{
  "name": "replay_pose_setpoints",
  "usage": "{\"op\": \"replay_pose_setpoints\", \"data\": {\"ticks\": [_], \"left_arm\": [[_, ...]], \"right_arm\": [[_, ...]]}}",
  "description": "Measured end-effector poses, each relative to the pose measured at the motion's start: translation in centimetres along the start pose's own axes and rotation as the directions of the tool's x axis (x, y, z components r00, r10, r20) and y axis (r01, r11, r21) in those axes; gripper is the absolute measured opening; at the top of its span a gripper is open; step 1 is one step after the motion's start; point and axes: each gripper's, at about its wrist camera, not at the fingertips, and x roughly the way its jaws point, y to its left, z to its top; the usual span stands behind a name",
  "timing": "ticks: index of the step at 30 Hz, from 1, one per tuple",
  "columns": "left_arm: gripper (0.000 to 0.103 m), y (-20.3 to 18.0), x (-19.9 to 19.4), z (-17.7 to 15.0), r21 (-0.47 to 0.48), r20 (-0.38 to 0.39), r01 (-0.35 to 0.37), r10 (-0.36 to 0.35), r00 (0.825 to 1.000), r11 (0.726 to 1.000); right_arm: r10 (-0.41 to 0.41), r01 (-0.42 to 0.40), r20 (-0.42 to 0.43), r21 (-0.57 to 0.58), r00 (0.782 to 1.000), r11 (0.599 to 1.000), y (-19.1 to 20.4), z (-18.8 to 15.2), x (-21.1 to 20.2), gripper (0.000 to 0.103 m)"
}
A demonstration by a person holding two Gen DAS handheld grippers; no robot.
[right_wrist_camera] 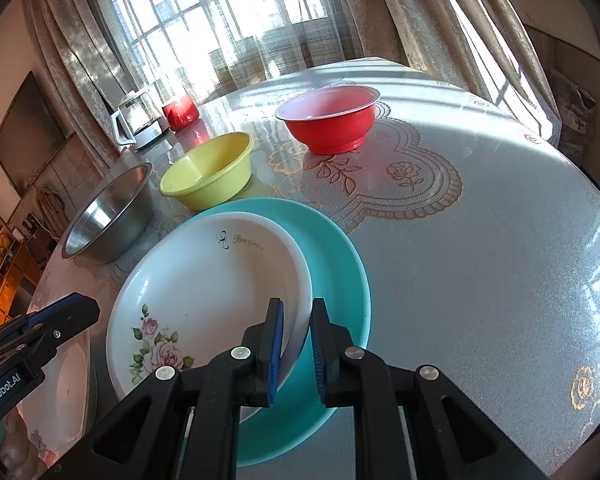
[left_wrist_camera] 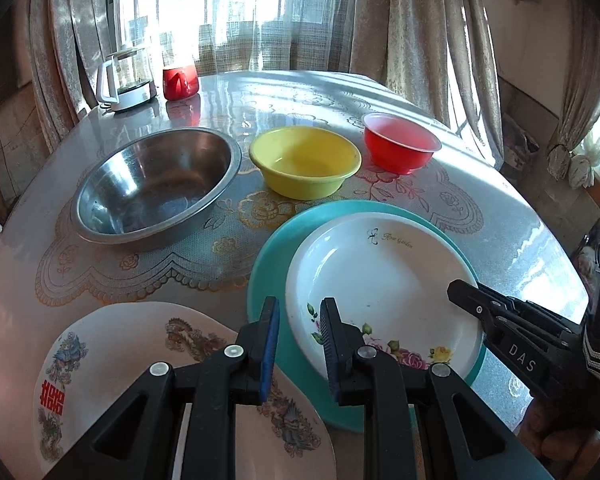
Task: Organize plates and bowls
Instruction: 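Open the right tool and release the rose-print plate on the teal plate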
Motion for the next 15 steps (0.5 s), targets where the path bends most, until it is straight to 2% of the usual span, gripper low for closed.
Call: {"op": "replay_pose_setpoints", "data": {"ticks": [7, 15], "left_arm": [[0.021, -0.4, 2.1, -0.2, 0.014, -0.051, -0.016, 0.016, 0.999, 1.0], [0.021, -0.1, 1.7, -0.3, -0.002, -0.028, -0.03, 0.03, 0.999, 1.0]], "right_arm": [[0.001, -0.001, 0.012, -0.023, 1.0, 1.0, 0.0, -0.1, 0.2, 0.015], [-0.001, 0.002, 0.018, -0.051, 1.0, 0.999, 0.2, -0.2, 0.2, 0.015]]}}
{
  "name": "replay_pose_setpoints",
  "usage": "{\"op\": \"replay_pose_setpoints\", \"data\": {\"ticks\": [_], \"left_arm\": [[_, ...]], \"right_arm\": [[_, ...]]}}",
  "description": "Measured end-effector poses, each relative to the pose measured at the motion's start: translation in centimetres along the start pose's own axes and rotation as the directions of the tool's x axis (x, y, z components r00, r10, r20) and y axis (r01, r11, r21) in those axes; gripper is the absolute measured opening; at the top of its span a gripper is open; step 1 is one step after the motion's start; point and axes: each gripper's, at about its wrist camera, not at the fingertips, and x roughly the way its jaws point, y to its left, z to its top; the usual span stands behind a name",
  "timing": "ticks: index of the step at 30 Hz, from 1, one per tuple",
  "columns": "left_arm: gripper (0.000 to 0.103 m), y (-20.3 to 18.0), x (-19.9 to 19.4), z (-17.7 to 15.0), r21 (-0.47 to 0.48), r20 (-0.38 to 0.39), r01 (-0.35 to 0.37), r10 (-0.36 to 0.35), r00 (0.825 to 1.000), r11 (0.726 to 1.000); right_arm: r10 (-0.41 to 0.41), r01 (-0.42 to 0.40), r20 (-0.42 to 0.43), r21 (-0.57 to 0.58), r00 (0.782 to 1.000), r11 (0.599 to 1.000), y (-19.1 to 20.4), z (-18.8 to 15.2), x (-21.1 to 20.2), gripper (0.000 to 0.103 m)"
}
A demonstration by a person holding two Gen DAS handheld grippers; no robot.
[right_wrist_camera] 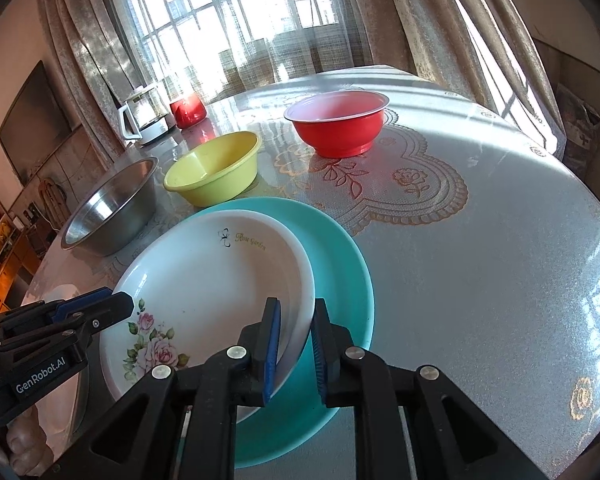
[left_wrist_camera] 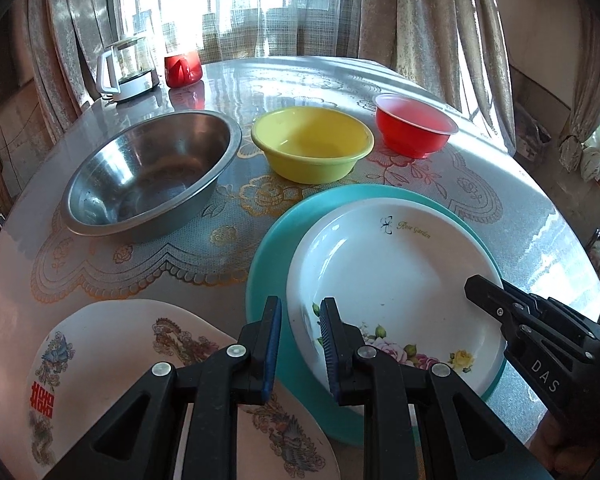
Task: Organize plates and bowls
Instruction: 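Open the right tool and release the rose-print plate on the teal plate, then grasp the rim of the large double-happiness plate with the right tool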
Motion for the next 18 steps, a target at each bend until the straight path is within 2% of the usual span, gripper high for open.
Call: {"op": "replay_pose_setpoints", "data": {"ticks": [3, 7, 13, 18], "left_arm": [[0.021, 0.2, -0.9, -0.2, -0.016, 0.021, 0.001, 0.0, 1.0, 1.0], [0.021, 1.2, -2.4, -0.6, -0.056, 0.06, 0.002, 0.002, 0.998, 0.998], [0.022, 3.7, -4.8, -1.8, -0.117, 0.111, -0.004, 0.017, 0.994, 0.993], [0.026, 6.2, -6.4, -3.3, -0.158, 0.143, -0.015, 0.038, 0.989, 0.987]], "right_arm": [[0.023, -0.023, -0.012, 0.038, 1.0, 0.999, -0.4, 0.1, 0.3, 0.017], [0.022, -0.022, -0.004, 0.052, 1.0, 0.998, -0.5, -0.1, 0.0, 0.031], [0.008, -0.01, 0.024, 0.078, 1.0, 0.997, -0.7, 0.0, -0.8, 0.034], [-0.016, 0.009, 0.082, 0.078, 0.997, 0.997, -0.6, 0.5, -2.5, 0.038]]}}
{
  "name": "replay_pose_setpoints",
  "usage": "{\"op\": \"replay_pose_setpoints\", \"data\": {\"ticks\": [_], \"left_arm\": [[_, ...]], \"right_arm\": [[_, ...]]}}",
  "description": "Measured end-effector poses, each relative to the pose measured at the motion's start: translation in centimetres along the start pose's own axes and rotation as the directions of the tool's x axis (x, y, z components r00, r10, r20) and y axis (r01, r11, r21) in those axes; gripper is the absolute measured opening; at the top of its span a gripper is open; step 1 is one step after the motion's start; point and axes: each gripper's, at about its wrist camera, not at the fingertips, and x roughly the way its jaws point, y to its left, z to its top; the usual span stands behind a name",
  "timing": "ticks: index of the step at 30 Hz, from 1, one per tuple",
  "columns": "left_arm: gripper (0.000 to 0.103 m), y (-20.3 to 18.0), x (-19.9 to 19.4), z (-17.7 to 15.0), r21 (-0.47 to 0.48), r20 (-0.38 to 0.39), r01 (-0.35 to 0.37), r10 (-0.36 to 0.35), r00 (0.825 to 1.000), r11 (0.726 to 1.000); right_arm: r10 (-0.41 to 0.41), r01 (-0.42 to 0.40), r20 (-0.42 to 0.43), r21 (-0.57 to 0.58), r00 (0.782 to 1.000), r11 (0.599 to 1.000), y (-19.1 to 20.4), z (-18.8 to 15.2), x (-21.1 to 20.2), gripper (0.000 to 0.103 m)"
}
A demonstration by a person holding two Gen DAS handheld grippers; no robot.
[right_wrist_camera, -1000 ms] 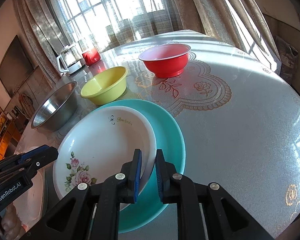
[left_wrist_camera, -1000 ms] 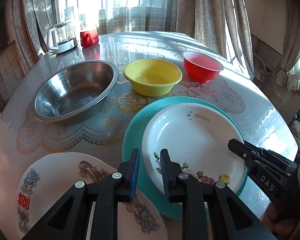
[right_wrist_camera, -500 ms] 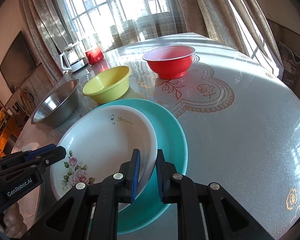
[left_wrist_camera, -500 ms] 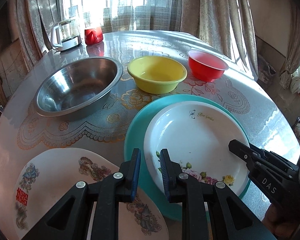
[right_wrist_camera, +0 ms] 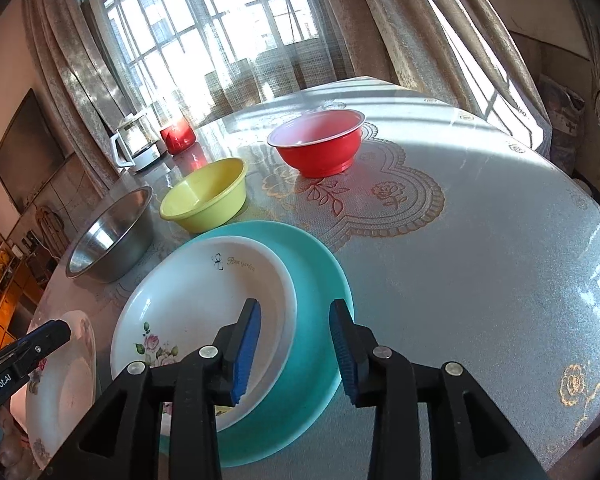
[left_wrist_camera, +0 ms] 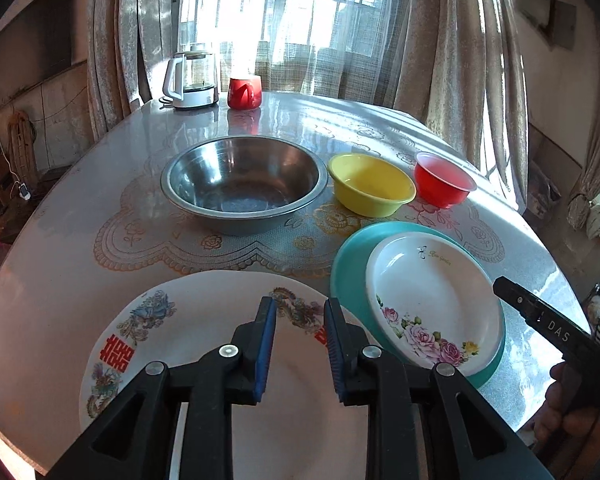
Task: Organize plates and bowls
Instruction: 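Grasp the rim of the large double-happiness plate with the right tool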
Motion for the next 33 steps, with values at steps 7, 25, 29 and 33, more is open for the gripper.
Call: {"op": "replay_pose_setpoints", "data": {"ticks": [7, 25, 29, 33], "left_arm": [[0.027, 4.3, -2.3, -1.0, -0.058, 0.034, -0.034, 0.036, 0.999, 0.998], [0.035, 13.0, -3.8, -5.1, -0.148, 0.038, -0.016, 0.022, 0.999, 0.989], [0.038, 13.2, -3.1, -5.6, -0.155, 0.027, 0.002, 0.002, 1.0, 0.988], [0.037, 13.3, -2.3, -5.9, -0.171, 0.002, 0.031, -0.031, 1.0, 0.985]], "right_arm": [[0.168, -0.166, 0.014, -0.084, 0.986, 0.983, 2.9, 0.4, -2.2, 0.038], [0.551, -0.628, -0.402, -0.083, 0.732, 0.774, 8.8, -6.2, 0.2, 0.038], [0.527, -0.603, -0.399, -0.086, 0.751, 0.793, 9.5, -6.5, 1.1, 0.038], [0.501, -0.583, -0.379, -0.137, 0.778, 0.801, 11.1, -6.7, 1.5, 0.038]]}}
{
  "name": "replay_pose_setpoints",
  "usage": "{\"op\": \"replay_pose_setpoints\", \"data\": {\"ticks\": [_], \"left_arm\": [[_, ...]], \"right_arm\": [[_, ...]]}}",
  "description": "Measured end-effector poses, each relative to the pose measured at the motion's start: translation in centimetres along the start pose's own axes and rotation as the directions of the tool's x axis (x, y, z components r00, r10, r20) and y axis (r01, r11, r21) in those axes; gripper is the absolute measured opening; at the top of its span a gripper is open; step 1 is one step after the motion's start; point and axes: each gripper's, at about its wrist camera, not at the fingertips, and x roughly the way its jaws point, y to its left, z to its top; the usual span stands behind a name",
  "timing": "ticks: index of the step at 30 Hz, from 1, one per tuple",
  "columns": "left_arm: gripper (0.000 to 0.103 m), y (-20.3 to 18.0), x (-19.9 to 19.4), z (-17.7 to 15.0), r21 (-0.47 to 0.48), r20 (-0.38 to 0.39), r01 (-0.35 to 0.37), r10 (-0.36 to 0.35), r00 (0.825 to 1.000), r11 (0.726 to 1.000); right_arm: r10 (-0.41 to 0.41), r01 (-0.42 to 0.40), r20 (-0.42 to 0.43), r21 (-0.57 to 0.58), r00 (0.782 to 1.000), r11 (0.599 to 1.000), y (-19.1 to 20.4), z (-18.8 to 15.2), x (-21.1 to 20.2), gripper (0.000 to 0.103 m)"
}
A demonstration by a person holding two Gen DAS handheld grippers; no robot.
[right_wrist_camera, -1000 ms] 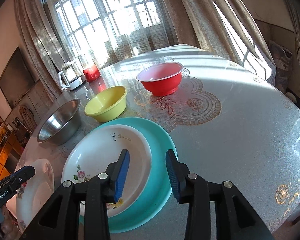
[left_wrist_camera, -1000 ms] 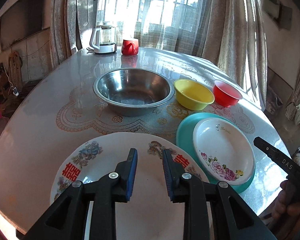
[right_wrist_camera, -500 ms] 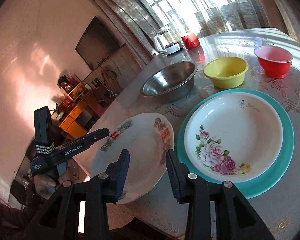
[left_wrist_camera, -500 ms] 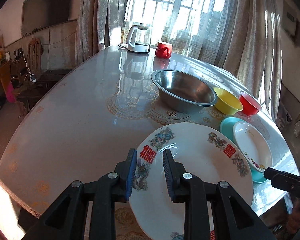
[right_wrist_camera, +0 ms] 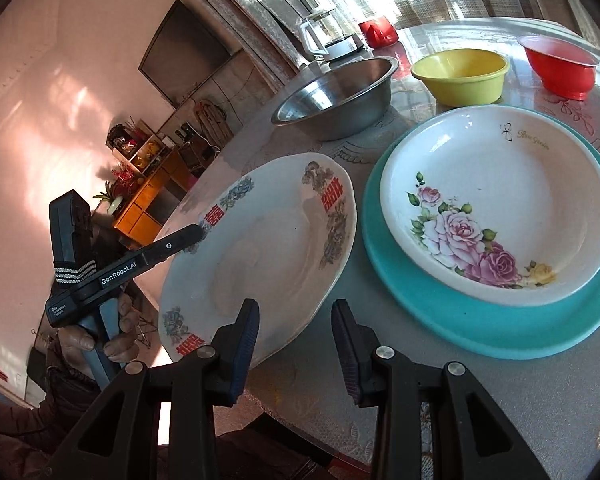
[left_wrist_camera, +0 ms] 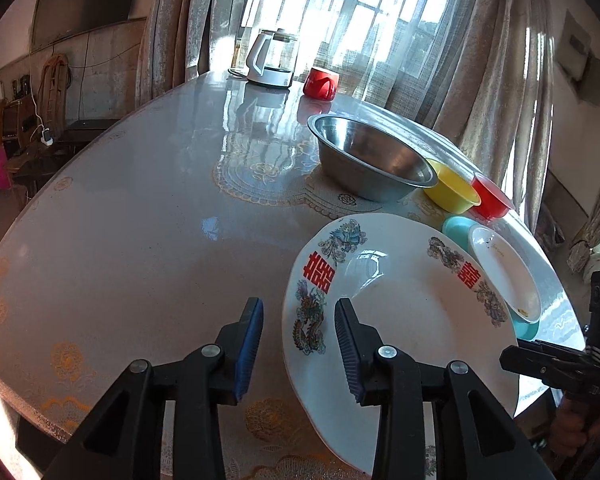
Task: Organize plates and bowls
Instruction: 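Grasp the rim of the large double-happiness plate with the right tool, then carry the large plate with the right tool onto the stacked plates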
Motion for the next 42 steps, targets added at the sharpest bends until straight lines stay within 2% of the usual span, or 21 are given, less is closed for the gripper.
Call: {"op": "replay_pose_setpoints", "data": {"ticks": [5, 10, 16, 25, 34, 42], "left_arm": [[0.037, 0.8, 1.2, -0.4, -0.06, -0.035, 0.058, -0.06, 0.998, 0.996], [0.032, 0.3, 1.4, -0.4, -0.033, -0.036, 0.074, -0.075, 0.997, 0.997], [0.032, -0.4, 1.8, -0.2, -0.001, -0.031, 0.054, -0.054, 0.998, 0.999], [0.03, -0.8, 0.8, -1.0, 0.049, -0.013, 0.015, -0.014, 1.0, 0.999], [0.03, -1.2, 0.0, -1.7, 0.077, 0.012, 0.021, -0.022, 1.0, 0.997], [0.03, -2.0, -0.9, -1.3, 0.089, 0.05, 0.042, -0.046, 0.998, 0.995]], "right_arm": [[-0.014, 0.014, 0.006, -0.01, 1.0, 1.0, 0.0, 0.3, 1.0, 0.03], [-0.02, 0.02, 0.006, 0.002, 1.0, 1.0, -0.4, 0.3, 1.8, 0.02], [0.008, -0.008, 0.002, 0.012, 1.0, 1.0, -0.7, 0.4, 1.9, 0.02], [-0.085, 0.086, 0.024, -0.064, 0.996, 0.994, 0.7, 0.0, 1.6, 0.021], [-0.126, 0.133, 0.056, -0.143, 0.99, 0.981, 1.5, 0.0, 0.5, 0.024], [-0.128, 0.139, 0.084, -0.134, 0.988, 0.981, 1.5, 0.1, -0.6, 0.024]]}}
